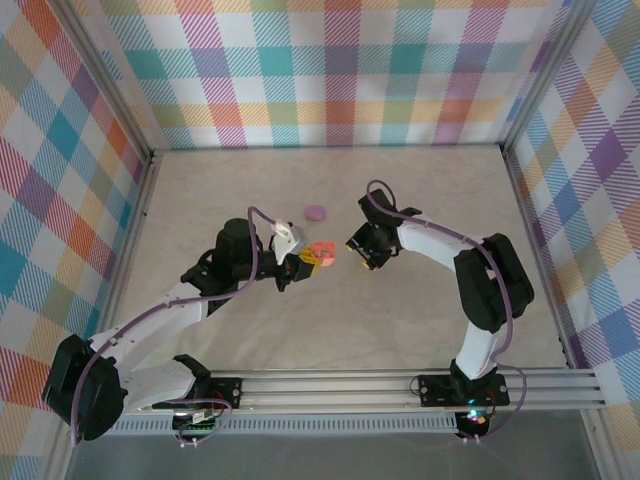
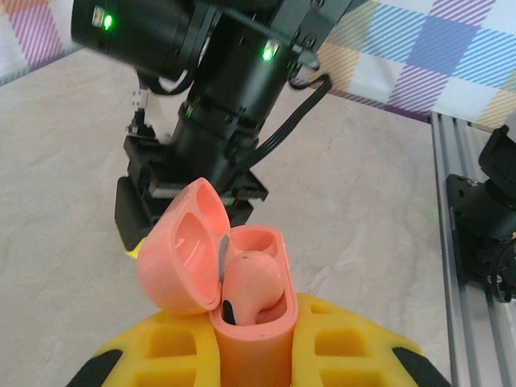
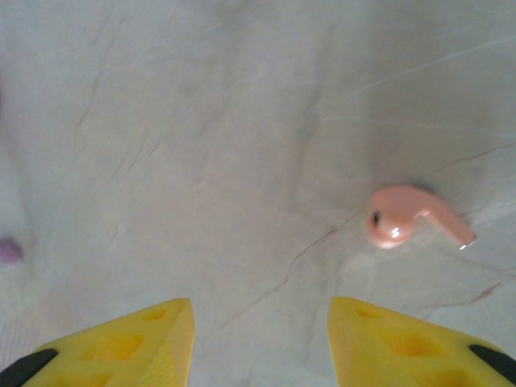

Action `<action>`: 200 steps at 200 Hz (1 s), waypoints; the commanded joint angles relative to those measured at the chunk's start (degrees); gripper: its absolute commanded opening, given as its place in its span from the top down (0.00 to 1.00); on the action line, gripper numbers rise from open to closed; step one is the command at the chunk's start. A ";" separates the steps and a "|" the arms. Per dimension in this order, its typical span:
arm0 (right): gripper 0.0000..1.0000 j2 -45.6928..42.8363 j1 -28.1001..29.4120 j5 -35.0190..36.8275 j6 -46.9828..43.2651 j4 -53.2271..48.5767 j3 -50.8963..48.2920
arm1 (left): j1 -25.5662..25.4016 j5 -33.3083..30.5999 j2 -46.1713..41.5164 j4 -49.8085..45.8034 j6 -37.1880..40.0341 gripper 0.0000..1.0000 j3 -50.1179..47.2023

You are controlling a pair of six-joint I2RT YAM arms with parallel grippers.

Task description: Insert wireless bluetooth earbuds into charging case

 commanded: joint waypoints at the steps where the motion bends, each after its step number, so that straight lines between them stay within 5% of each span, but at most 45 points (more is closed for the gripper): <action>1: 0.54 -3.16 -2.59 -8.43 -12.00 -3.15 2.97 | 0.65 -2.77 -1.63 0.23 -0.76 1.00 -1.03; 41: 0.59 -1.43 -6.04 -12.50 -43.68 -8.88 8.55 | 0.65 -1.44 -3.57 7.15 -3.45 1.00 -4.68; 70: 0.62 -0.43 -7.21 -13.16 -58.53 -6.78 6.74 | 0.65 3.61 -3.55 8.04 -3.31 1.00 -3.88; 117: 0.60 0.71 -9.66 -15.31 -69.03 -4.70 2.64 | 0.65 9.90 -1.16 5.05 -3.23 1.00 0.36; 200: 0.60 7.67 -8.25 -11.32 -79.91 -9.72 6.86 | 0.65 7.80 -0.41 3.25 -3.47 1.00 -0.02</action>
